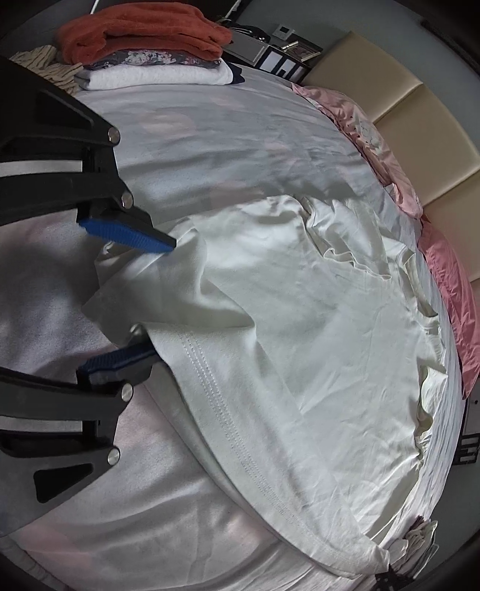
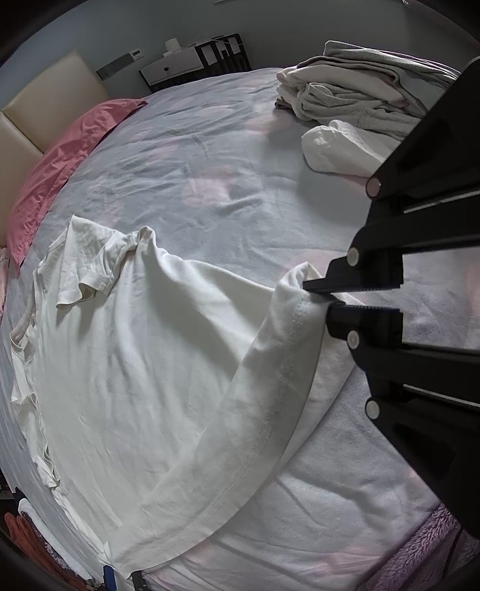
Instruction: Fold clothes
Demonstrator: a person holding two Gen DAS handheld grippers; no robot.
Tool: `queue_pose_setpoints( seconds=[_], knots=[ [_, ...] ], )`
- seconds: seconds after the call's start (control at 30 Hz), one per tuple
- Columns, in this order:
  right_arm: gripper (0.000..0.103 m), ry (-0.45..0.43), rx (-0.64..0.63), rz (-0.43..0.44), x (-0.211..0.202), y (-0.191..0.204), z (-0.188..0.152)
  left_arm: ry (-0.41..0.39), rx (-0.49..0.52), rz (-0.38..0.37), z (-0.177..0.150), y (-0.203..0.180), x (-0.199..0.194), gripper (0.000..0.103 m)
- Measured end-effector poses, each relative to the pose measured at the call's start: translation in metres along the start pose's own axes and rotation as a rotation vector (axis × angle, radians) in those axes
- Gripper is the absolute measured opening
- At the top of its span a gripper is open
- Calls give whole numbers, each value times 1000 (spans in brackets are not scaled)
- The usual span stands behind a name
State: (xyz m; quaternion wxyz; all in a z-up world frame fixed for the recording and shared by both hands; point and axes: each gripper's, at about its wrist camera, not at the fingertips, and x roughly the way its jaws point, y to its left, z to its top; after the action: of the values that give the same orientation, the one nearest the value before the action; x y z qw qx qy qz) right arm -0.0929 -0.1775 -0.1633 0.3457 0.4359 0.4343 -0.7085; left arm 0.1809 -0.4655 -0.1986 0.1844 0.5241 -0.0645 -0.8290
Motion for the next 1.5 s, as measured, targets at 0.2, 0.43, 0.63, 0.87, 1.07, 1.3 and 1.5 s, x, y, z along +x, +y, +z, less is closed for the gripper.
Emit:
queue_pose_setpoints(
  seconds=[0.2,0.43,0.63,0.87,1.07,1.3,1.5],
  knots=[
    [5,-14,26,-15,0,-1,-2,-38,-56,23,10,-2,-3,6],
    [5,-104,110,-95,-34,-4,0,-186,-257,49,15,36,-59,5],
    [4,-224,198,-150,-99,-10,-9,-283,-267,63,2,41,-121,5],
    [4,-331,292,-213,-161,-9,-43,-388,-219,107,-19,29,-193,4],
    [4,-412,361,-243,-198,-6,-77,-453,-179,169,-35,19,-239,4],
    [3,-484,411,-257,-236,-4,-108,-515,-143,204,-49,11,-280,4],
    [3,-509,430,-232,-277,7,-146,-551,-102,202,-67,2,-321,4]
  ],
)
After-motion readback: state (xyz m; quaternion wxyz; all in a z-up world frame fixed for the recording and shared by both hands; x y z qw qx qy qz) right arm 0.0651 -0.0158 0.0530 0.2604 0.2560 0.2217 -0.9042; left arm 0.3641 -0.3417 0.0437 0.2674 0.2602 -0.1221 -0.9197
